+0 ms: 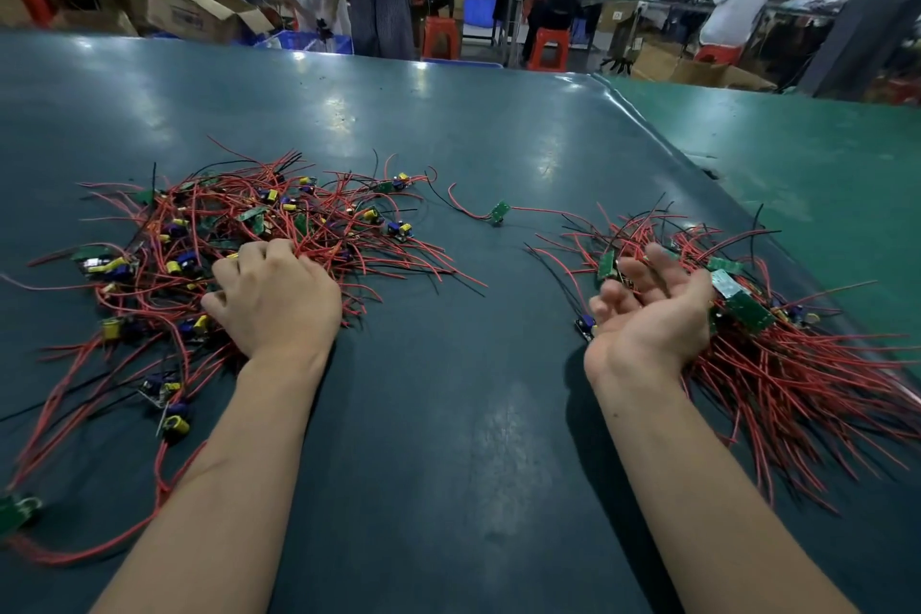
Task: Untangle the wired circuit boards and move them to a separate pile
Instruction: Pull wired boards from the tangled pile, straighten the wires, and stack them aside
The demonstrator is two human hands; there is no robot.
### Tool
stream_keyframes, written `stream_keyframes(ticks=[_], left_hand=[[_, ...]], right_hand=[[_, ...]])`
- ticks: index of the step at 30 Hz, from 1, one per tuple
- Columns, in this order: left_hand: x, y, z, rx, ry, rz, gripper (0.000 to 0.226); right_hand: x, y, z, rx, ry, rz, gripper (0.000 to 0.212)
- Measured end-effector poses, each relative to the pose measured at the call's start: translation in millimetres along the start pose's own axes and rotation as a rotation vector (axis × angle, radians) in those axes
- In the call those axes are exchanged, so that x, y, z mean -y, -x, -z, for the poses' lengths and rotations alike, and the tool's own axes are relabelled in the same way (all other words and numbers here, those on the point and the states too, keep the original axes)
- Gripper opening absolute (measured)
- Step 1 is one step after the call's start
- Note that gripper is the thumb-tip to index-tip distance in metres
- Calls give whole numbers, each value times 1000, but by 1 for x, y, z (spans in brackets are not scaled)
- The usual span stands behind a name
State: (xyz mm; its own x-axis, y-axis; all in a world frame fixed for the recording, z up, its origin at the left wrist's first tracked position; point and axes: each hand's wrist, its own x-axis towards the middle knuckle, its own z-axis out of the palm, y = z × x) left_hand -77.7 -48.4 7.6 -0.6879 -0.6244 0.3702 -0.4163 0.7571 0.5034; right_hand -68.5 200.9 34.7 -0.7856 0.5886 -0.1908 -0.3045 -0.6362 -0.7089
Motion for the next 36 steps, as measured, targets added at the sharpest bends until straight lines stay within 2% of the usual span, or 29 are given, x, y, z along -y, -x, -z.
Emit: stream_keyframes(ticks=[3, 6, 8, 10, 12, 14, 16, 19, 22, 24, 28, 31, 36], left_hand=[[4, -2, 0, 25, -7, 4, 30], [4, -5, 1, -11, 12, -16, 25], [5, -5, 3, -70, 82, -20, 24], [5, -6, 6, -163, 190, -49, 26], [4, -6, 11, -291, 327, -116, 28], [1, -5, 14, -388, 414, -206, 32], [0, -4, 13, -390, 381, -244, 40], [6, -9, 5, -299, 257, -115, 45], [13, -13, 0, -96, 117, 30, 45], [14, -14, 1, 2, 49, 57, 44], [14, -15, 3, 27, 32, 56, 39], [14, -15, 5, -24, 103, 75, 29], [12, -15, 7, 11, 20, 180, 38]], right_hand=[[2, 1, 0, -76, -68, 46, 39], [-3, 12, -6, 39, 53, 140, 42], [-14, 27, -7, 252, 274, 208, 47], [-27, 44, -5, 589, 537, 316, 47], [-39, 54, 0, 875, 801, 545, 49], [-44, 55, 3, 981, 923, 698, 52], [-43, 51, 3, 952, 888, 649, 49], [-39, 42, 3, 804, 832, 478, 45], [-39, 35, 4, 738, 825, 400, 46], [-40, 35, 5, 750, 830, 415, 45], [-40, 35, 6, 763, 853, 437, 45], [-39, 35, 6, 776, 875, 418, 45], [-41, 33, 5, 781, 886, 405, 45]])
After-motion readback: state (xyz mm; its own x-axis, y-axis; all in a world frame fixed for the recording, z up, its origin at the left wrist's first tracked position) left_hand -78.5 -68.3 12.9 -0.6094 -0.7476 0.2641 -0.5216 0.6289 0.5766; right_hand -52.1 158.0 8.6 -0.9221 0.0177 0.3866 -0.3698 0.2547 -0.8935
